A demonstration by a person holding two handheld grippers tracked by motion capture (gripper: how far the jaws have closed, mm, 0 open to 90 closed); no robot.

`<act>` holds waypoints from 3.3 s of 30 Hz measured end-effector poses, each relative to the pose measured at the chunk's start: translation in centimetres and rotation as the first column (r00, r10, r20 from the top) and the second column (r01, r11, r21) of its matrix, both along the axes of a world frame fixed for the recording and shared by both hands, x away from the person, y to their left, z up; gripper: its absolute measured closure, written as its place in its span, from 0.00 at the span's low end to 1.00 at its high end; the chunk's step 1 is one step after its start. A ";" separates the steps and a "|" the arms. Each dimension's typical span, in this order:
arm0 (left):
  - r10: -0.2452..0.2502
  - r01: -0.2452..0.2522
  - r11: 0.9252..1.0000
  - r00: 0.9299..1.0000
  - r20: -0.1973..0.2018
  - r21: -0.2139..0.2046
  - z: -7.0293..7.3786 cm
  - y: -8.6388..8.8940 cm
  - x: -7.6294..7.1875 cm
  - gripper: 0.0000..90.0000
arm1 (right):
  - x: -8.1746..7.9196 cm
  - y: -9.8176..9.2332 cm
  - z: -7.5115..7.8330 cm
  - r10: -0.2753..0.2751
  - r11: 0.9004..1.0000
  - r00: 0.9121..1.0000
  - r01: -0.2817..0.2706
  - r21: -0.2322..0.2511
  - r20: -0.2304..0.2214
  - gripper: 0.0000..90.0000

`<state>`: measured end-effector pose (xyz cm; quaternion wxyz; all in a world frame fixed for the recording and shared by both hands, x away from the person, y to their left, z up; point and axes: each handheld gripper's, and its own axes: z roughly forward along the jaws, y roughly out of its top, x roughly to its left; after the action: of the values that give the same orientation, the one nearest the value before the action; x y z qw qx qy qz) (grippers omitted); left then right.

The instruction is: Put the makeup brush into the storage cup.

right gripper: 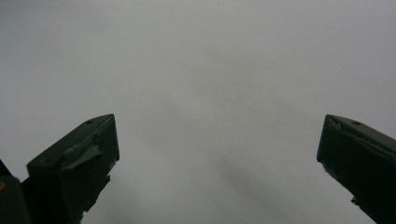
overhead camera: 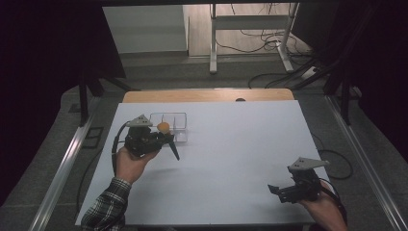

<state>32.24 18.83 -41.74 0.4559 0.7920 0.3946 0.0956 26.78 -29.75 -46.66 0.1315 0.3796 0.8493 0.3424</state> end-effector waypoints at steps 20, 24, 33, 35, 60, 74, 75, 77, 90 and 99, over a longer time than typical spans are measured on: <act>0.019 -0.020 1.000 0.999 0.042 0.011 2.5 0.3 1.7 0.82 | -0.5 -1.2 -0.2 -0.034 0.999 0.999 0.034 -0.008 -0.014 0.00; 0.027 -0.028 1.000 0.998 0.048 0.008 2.9 0.4 2.0 0.82 | -0.5 -1.4 -0.3 -0.043 0.999 0.999 0.043 -0.010 -0.016 0.00; 0.044 -0.044 0.999 0.997 0.061 -0.001 3.8 0.6 2.8 0.82 | -0.6 -1.7 -0.3 -0.048 0.999 0.999 0.048 -0.013 -0.014 0.00; 0.047 -0.047 0.999 0.997 0.063 0.002 4.0 0.6 3.0 0.82 | -0.6 -1.8 -0.3 -0.051 0.999 0.999 0.051 -0.011 -0.012 0.00; 0.091 -0.092 0.996 0.992 0.082 0.007 5.0 0.9 6.1 0.82 | -0.7 -2.4 -0.1 -0.075 0.997 0.997 0.075 0.010 -0.003 0.00; 0.108 -0.110 0.994 0.990 0.092 0.018 4.7 0.2 7.9 0.82 | -0.7 -2.1 -0.2 -0.056 0.998 0.998 0.056 -0.015 -0.007 0.00; 0.107 -0.109 0.994 0.990 0.096 0.020 4.7 0.1 8.0 0.82 | -0.7 -2.1 -0.2 -0.056 0.998 0.998 0.056 -0.015 -0.008 0.00; 0.109 -0.112 0.993 0.989 0.098 0.022 4.6 -0.1 8.2 0.82 | -0.7 -2.1 -0.2 -0.055 0.998 0.998 0.055 -0.015 -0.009 0.00; 0.120 -0.123 0.992 0.988 0.094 0.027 3.9 -0.6 9.1 0.82 | -0.7 -2.0 -0.3 -0.050 0.999 0.999 0.049 -0.018 -0.015 0.00; 0.126 -0.128 0.991 0.988 0.084 0.023 2.9 -0.9 9.3 0.82 | -0.7 -2.0 -0.3 -0.039 0.999 0.999 0.039 -0.020 -0.016 0.00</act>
<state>41.51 17.89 -38.85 0.4533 0.7672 0.4237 0.1627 26.06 -31.75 -46.95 0.1352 0.3976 0.8462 0.3282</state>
